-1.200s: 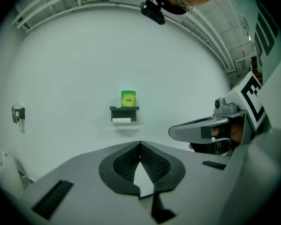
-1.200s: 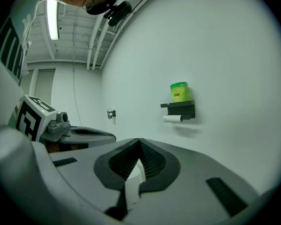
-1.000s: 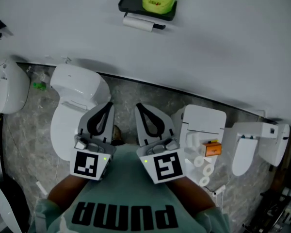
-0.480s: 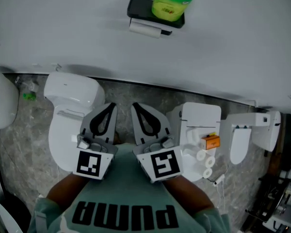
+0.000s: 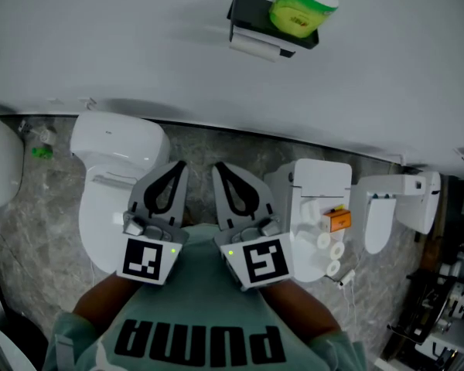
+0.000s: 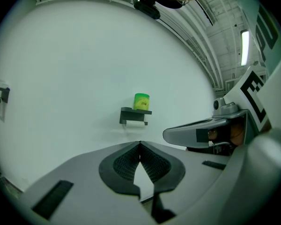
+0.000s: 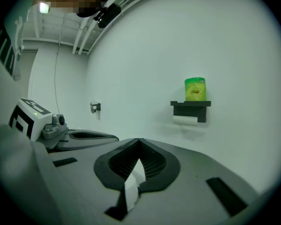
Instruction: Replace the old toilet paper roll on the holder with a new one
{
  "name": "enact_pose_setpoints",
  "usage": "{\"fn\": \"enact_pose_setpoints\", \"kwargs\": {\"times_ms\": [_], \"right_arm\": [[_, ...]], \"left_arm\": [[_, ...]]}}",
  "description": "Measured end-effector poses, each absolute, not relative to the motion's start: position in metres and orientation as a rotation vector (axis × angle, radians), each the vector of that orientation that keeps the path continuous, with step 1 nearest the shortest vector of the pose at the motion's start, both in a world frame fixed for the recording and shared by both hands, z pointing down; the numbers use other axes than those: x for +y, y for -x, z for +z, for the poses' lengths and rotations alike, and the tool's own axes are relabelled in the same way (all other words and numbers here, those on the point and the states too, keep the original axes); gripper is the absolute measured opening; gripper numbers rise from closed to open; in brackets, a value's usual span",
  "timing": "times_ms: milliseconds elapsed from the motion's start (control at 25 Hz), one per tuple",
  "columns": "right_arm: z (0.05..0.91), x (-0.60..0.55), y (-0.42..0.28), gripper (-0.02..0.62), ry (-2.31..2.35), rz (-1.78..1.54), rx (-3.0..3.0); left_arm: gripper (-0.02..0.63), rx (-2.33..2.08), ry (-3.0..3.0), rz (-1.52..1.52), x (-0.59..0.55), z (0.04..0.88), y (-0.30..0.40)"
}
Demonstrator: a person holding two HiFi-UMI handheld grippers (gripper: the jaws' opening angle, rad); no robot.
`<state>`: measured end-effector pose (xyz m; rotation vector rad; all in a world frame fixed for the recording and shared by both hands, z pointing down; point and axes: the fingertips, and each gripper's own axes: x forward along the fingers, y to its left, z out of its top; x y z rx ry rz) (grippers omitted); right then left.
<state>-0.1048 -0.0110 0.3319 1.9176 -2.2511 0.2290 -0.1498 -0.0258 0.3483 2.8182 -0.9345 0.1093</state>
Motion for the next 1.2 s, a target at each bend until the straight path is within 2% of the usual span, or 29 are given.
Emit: {"fn": "enact_pose_setpoints", "kwargs": {"times_ms": [720,1200], "right_arm": [[0.336,-0.042,0.105,0.003,-1.826,0.235,-2.337],[0.339,-0.062,0.043,0.003,-1.815,0.298,-2.424]], "left_arm": [[0.003,-1.038,-2.793,0.123,-0.053,0.349,0.149],[0.003,-1.113,-2.781,0.207,-0.066,0.350,0.095]]}}
